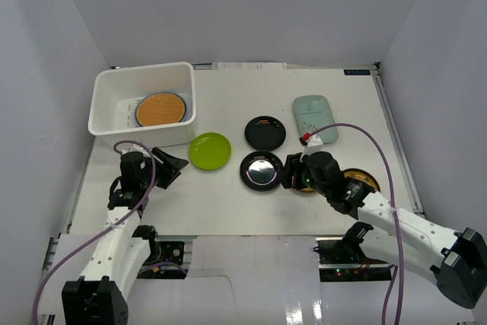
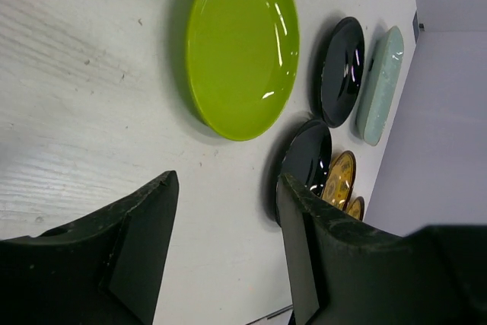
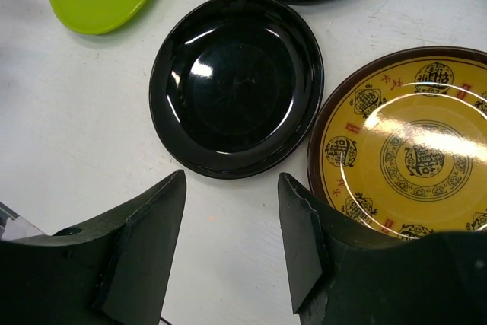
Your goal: Place the plates into the plastic bin on the countertop
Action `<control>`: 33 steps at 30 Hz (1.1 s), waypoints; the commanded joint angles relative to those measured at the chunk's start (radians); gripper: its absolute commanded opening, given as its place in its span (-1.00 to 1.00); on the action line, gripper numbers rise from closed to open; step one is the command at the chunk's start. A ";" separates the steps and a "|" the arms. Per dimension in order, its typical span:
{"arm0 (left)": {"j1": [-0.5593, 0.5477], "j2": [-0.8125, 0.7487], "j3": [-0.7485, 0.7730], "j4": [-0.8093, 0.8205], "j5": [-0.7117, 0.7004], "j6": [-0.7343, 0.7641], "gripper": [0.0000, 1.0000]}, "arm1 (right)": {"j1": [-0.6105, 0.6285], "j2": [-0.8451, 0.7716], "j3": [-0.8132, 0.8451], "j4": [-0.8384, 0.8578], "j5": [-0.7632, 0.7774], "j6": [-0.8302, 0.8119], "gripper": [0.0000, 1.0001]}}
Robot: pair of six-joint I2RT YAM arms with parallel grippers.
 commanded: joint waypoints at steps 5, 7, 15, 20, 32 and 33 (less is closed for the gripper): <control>-0.092 0.138 -0.147 0.377 -0.071 -0.178 0.25 | -0.005 0.007 -0.015 0.068 -0.004 0.012 0.15; -0.107 0.209 -0.147 0.411 -0.094 -0.186 0.24 | -0.005 0.001 -0.023 0.068 0.000 0.013 0.15; -0.143 0.342 -0.137 0.531 -0.183 -0.197 0.13 | -0.007 0.002 -0.046 0.081 -0.003 0.036 0.14; -0.172 0.436 -0.137 0.586 -0.232 -0.198 0.05 | -0.007 -0.004 -0.075 0.118 -0.012 0.064 0.14; -0.238 0.577 -0.085 0.648 -0.329 -0.174 -0.20 | -0.007 -0.082 -0.170 0.078 0.082 0.238 0.33; -0.239 0.586 -0.084 0.649 -0.329 -0.172 -0.25 | -0.007 -0.088 -0.196 0.086 0.079 0.261 0.36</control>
